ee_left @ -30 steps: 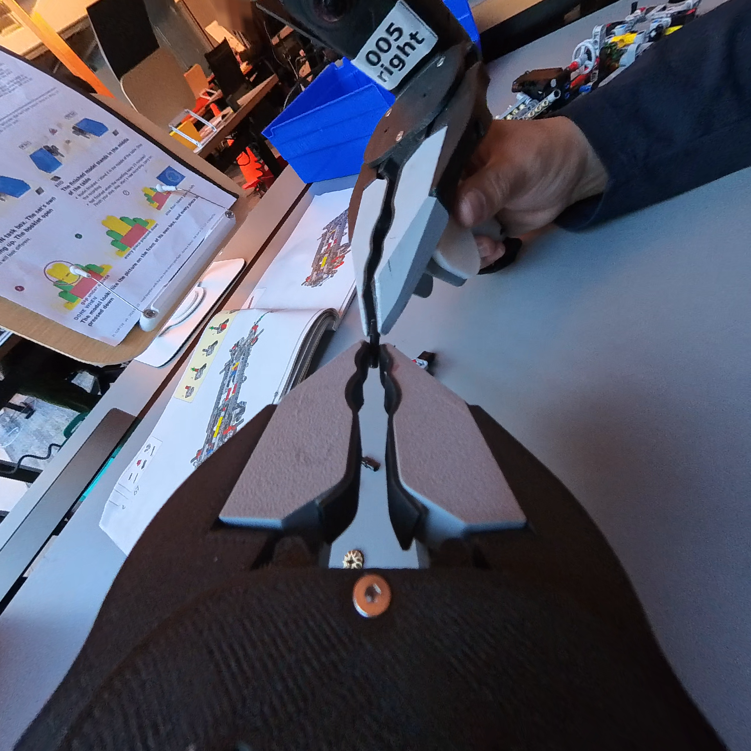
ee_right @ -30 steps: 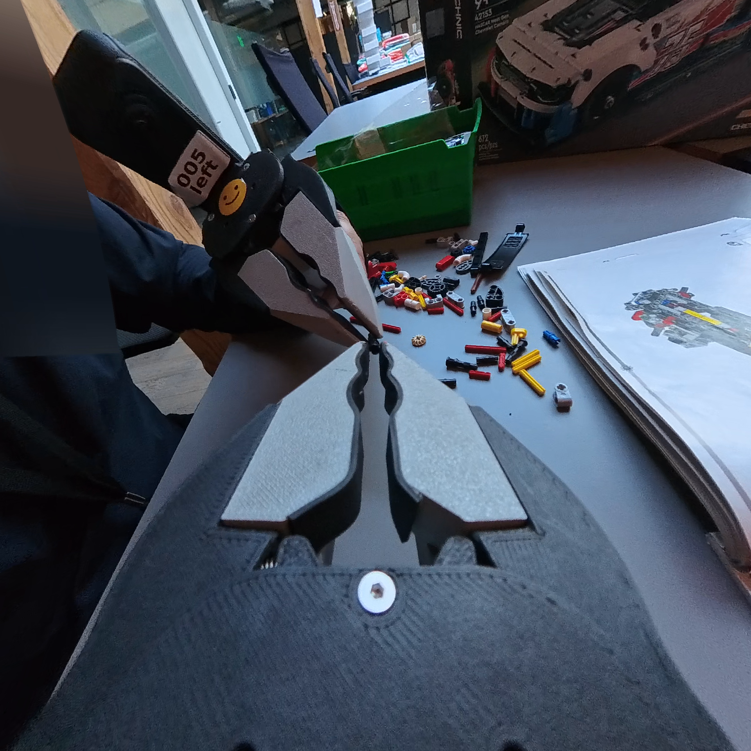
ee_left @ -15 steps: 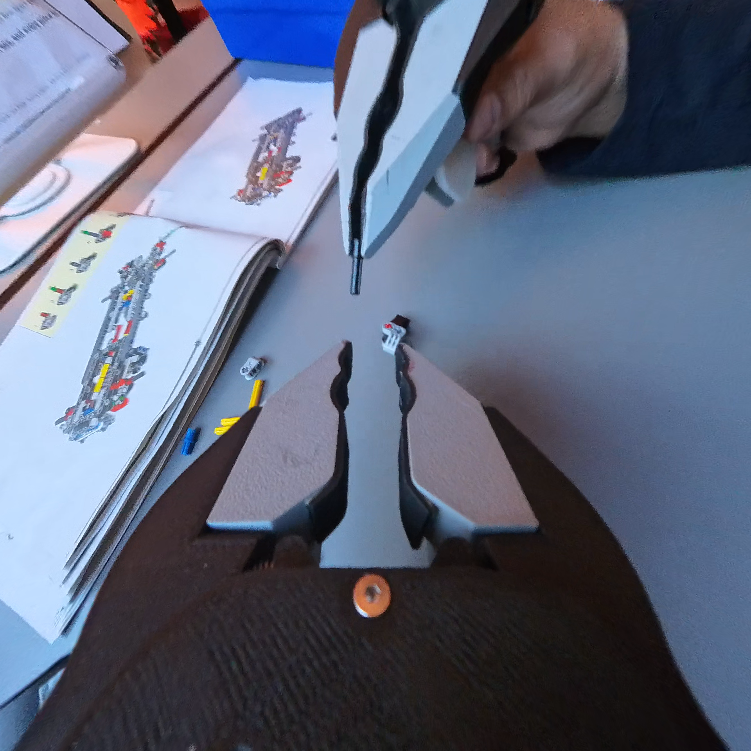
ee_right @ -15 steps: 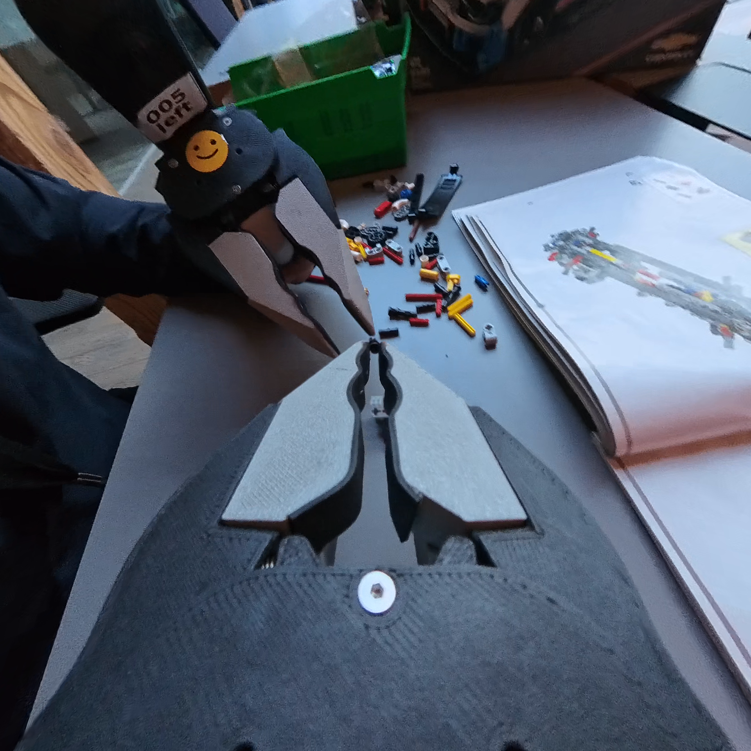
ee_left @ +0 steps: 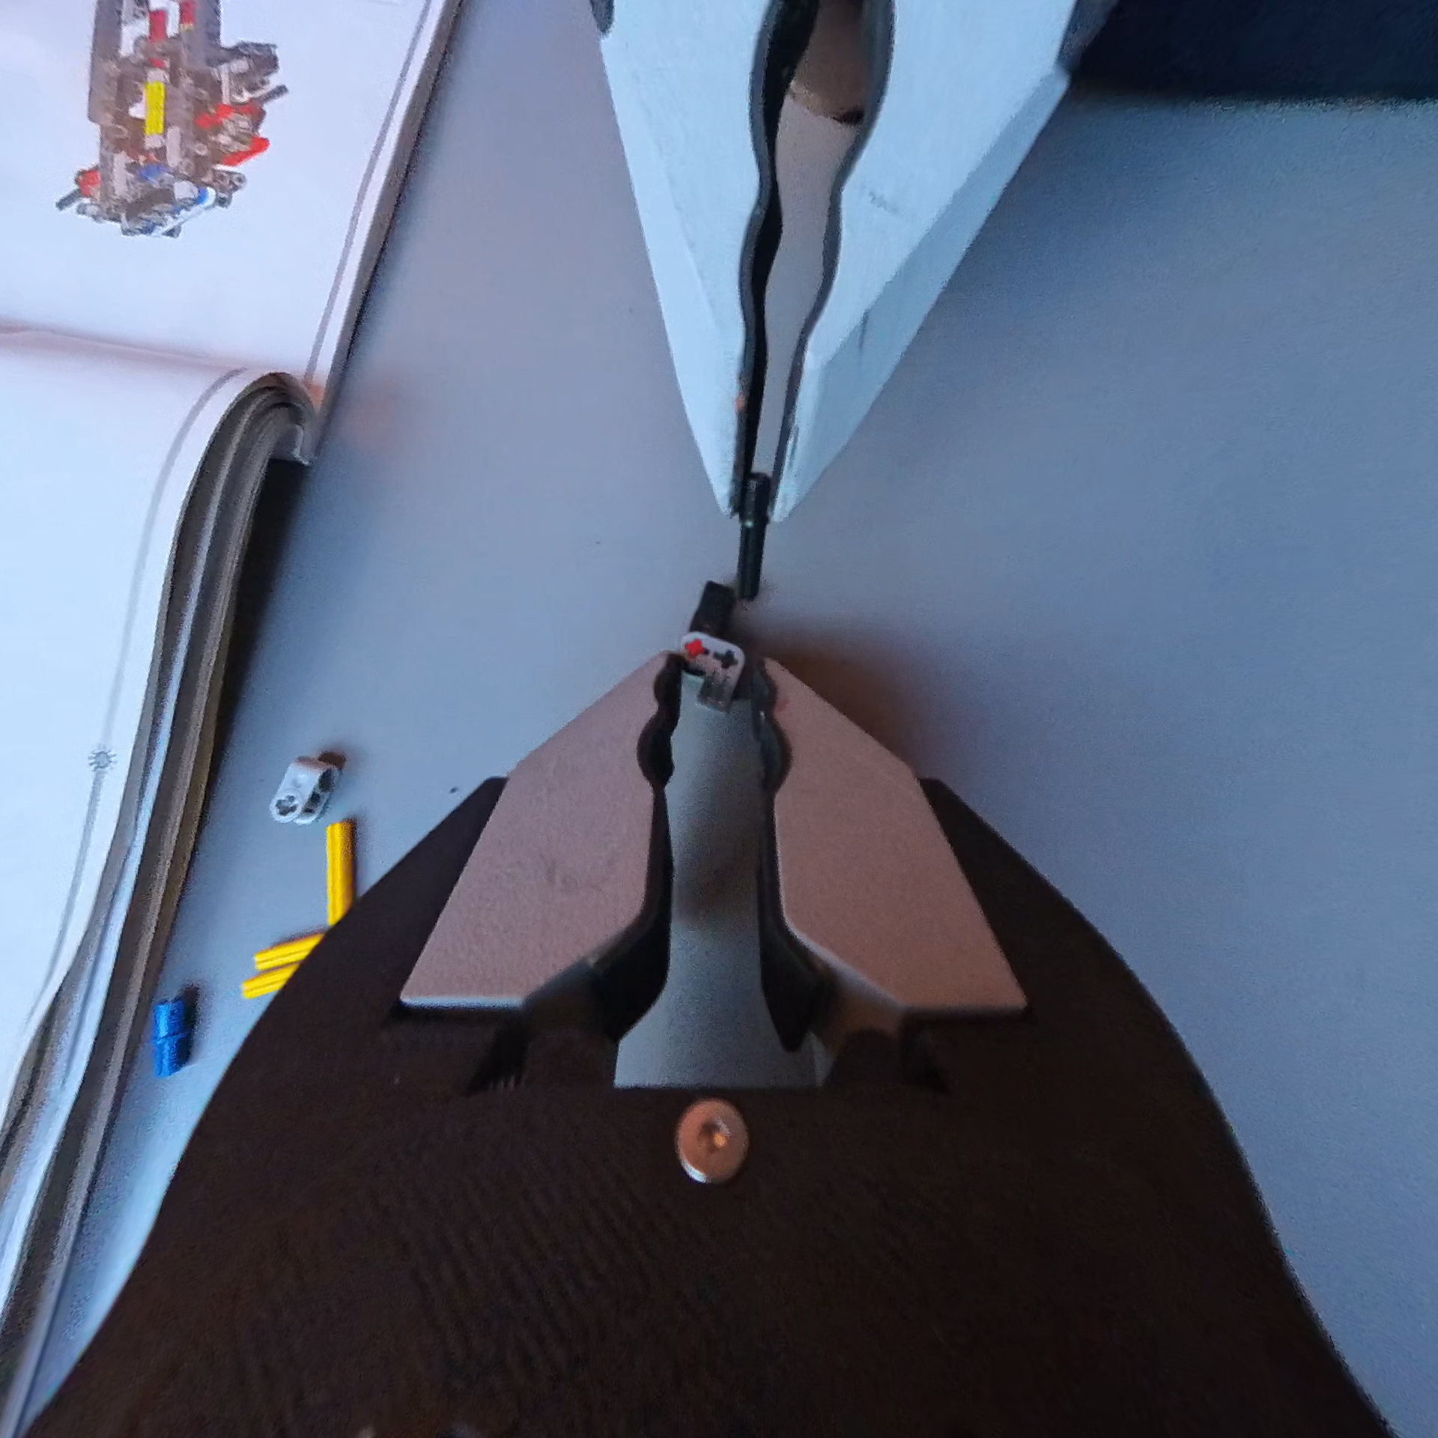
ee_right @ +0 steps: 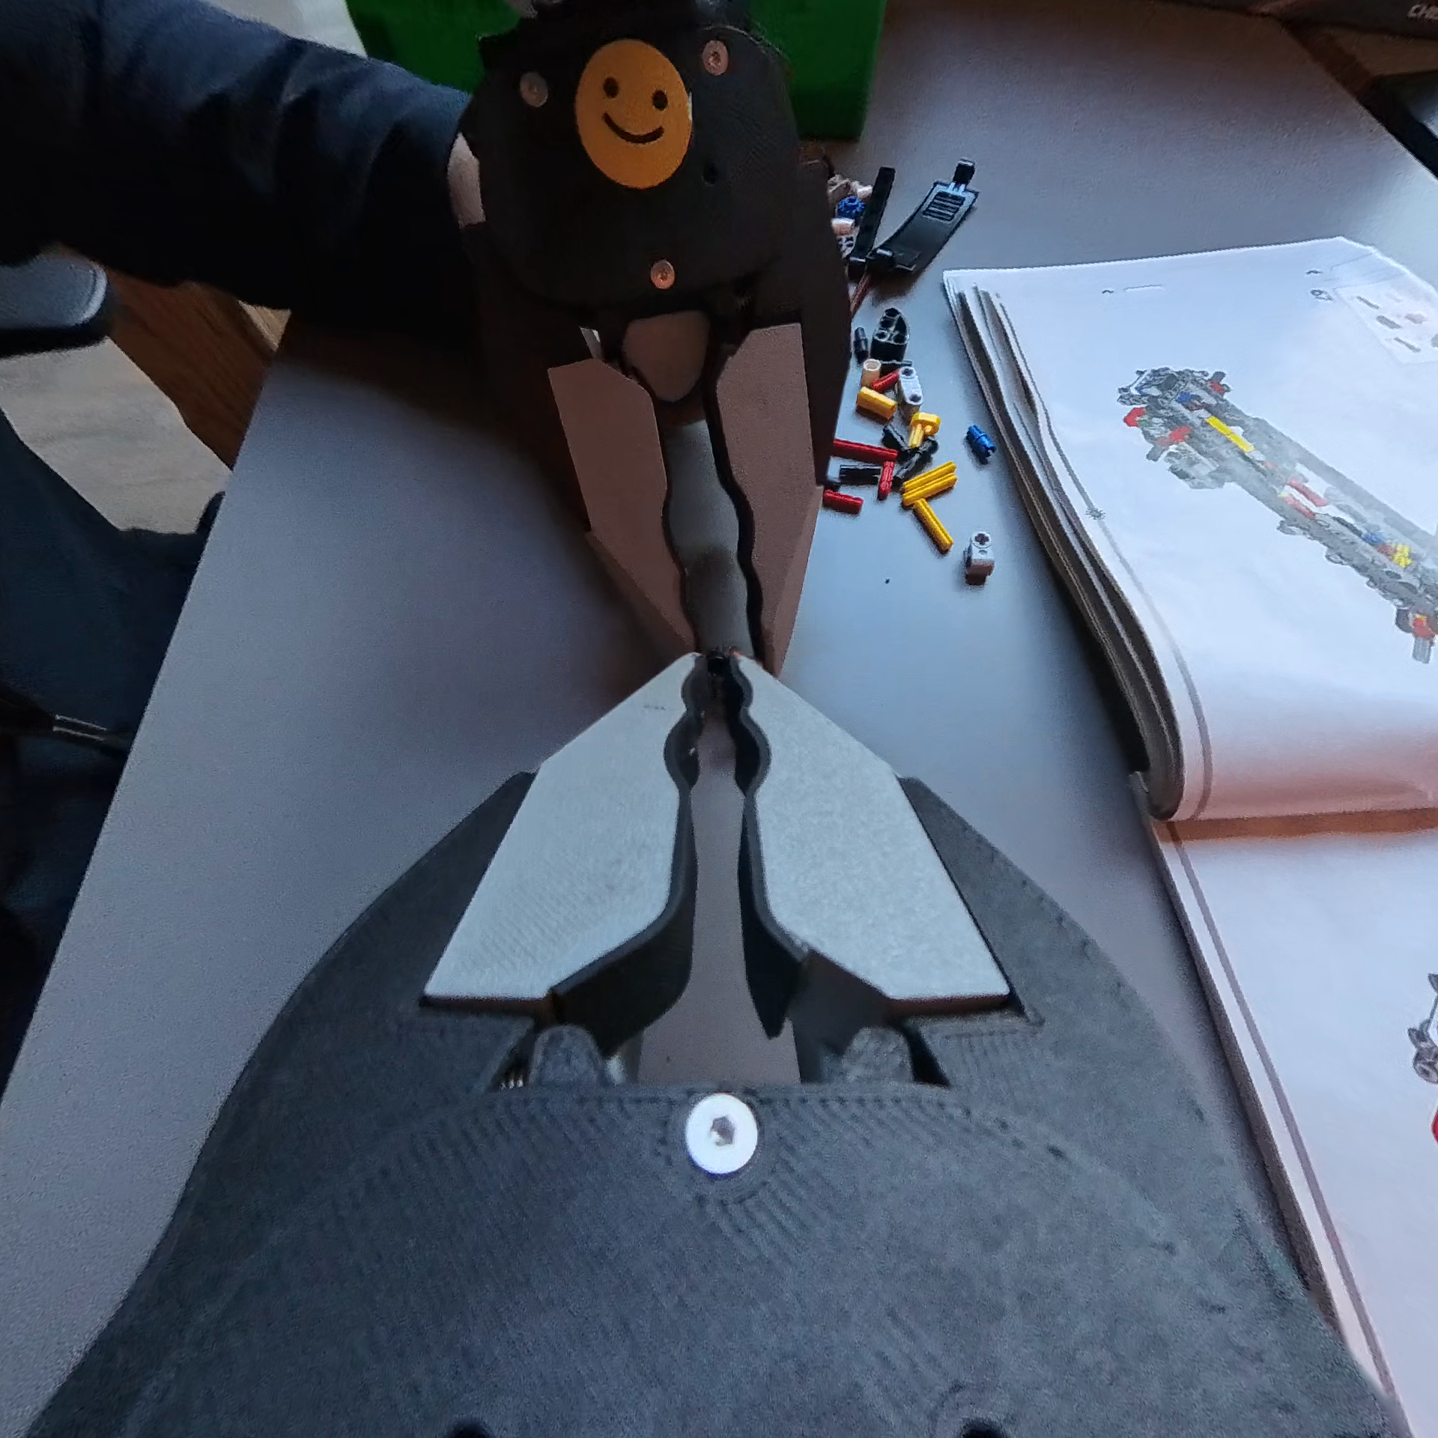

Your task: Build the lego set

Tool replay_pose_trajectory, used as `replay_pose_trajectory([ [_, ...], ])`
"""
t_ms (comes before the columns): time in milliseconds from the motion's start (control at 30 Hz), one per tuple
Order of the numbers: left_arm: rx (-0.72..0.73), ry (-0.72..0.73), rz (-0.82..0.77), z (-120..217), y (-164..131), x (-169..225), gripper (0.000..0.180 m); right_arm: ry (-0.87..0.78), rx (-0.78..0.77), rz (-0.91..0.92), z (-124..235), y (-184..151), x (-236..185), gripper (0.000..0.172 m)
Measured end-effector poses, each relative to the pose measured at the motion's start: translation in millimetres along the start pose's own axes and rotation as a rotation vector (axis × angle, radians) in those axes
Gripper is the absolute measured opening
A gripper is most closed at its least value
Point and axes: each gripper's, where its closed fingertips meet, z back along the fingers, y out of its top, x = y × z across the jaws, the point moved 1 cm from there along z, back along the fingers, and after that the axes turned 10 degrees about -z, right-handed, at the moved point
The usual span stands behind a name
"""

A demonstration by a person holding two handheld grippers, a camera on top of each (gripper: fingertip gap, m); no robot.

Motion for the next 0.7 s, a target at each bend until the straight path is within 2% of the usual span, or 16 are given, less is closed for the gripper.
replay_pose_trajectory([
  [133, 0.033, 0.03, -0.003, 8, 6, 0, 0.028, -0.031, 0.0, 0.082, -1, -3, -1, 0.0],
  [367, 0.19, 0.028, 0.042, 23, 24, 0, 0.017, -0.004, 0.085, 0.147, 3, 7, -8, 0.0],
  [467, 0.234, -0.03, 0.063, 27, 30, 6, 0.013, -0.007, 0.104, 0.17, 3, 11, -10, 0.0],
  [600, 0.253, -0.023, 0.049, 30, 35, 8, 0.002, 0.01, 0.122, 0.188, 3, 13, -15, 0.0],
  [700, 0.253, -0.003, 0.031, 31, 35, 7, 0.002, 0.004, 0.13, 0.196, 3, 15, -15, 0.0],
])
